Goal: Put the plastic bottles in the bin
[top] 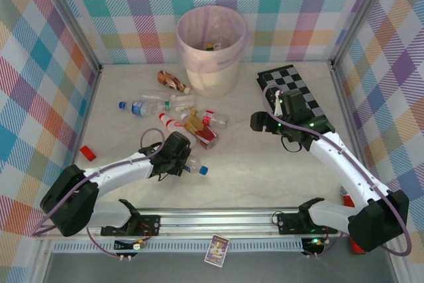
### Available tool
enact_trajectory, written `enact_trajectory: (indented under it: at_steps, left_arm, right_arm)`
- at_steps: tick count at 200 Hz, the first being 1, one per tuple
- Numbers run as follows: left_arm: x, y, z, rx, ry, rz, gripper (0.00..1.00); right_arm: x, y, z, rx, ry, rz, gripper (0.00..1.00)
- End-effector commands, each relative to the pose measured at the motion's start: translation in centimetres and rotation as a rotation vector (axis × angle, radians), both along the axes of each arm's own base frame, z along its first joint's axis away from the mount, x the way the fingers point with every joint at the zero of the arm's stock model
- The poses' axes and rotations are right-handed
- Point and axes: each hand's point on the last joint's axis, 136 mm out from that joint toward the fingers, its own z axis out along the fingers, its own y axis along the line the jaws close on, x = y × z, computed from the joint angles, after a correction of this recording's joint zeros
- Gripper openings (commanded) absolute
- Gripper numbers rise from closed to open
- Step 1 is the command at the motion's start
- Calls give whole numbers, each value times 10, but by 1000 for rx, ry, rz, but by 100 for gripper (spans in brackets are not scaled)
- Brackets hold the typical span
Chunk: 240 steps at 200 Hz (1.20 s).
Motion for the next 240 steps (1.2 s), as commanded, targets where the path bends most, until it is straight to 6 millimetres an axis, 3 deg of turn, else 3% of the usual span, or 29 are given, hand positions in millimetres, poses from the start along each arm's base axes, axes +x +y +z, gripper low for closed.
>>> enact_trajectory:
  at_steps: [1,30,62,90,130,186,240]
  left_arm:
    - [5,11,31,77,-75,-22,50]
    - [14,19,60,107,-142,-26,48]
    - [35,34,99,149,-245,-51,46]
    - [65,46,133,156,-313,-72,45]
    - [119,61,196,204,-456,-94,38]
    - [188,61,276,304,-649,-107,28]
    - [245,41,319,345,-800,-152,21]
  right_arm:
    - [-9,8,-24,33,84,13,90]
    - [-14,12,-46,42,143,22,90]
    - [-15,16,-54,49,163,30,90]
    - [-19,23,-65,66,197,36,90]
    - [-30,43,-81,101,247,62,90]
    - [-49,63,-98,115,298,94,90]
    - [-60,69,-107,109,320,103,90]
